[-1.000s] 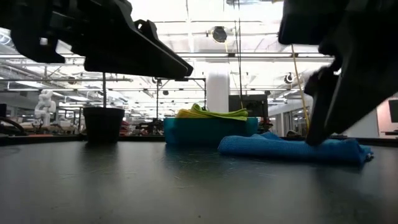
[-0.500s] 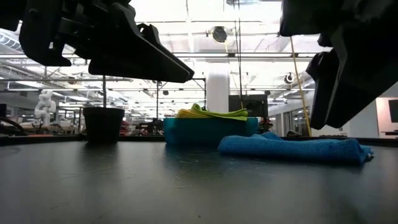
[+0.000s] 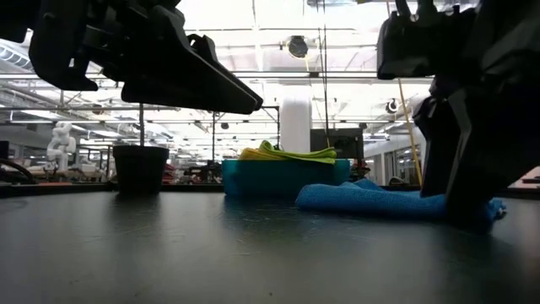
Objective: Fold microfiber towels
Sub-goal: Put the blue microfiber cloth into the blue blue bin
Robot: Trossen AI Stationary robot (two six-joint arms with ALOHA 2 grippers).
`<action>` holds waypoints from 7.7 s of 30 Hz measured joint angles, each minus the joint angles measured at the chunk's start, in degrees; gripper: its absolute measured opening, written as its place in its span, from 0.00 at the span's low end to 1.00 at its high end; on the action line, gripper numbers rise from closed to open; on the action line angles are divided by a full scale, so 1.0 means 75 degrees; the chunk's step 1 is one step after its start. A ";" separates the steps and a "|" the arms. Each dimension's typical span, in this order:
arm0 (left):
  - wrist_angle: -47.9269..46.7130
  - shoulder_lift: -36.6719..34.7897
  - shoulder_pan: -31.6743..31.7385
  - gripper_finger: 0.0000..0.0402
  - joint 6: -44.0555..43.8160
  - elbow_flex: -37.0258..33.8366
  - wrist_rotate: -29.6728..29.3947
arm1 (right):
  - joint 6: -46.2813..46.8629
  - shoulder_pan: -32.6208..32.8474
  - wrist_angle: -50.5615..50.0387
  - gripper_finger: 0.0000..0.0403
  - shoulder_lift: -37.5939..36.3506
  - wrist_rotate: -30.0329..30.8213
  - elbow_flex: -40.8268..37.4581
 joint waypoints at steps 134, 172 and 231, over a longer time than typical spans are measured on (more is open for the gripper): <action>-0.3742 -0.1288 0.1684 0.06 0.3143 0.1460 -0.2158 | -0.2026 -0.1875 -0.0660 0.02 -0.2434 0.1841 0.0015; -0.0561 -0.0847 0.8037 0.06 0.5103 0.1483 0.1387 | -0.7976 -0.9151 0.3258 0.02 -0.2428 -0.0596 -0.0006; -0.1563 -0.1597 0.7361 0.03 0.5458 0.1480 0.1767 | -0.9213 -0.8429 0.3580 0.01 -0.3203 -0.1225 -0.0006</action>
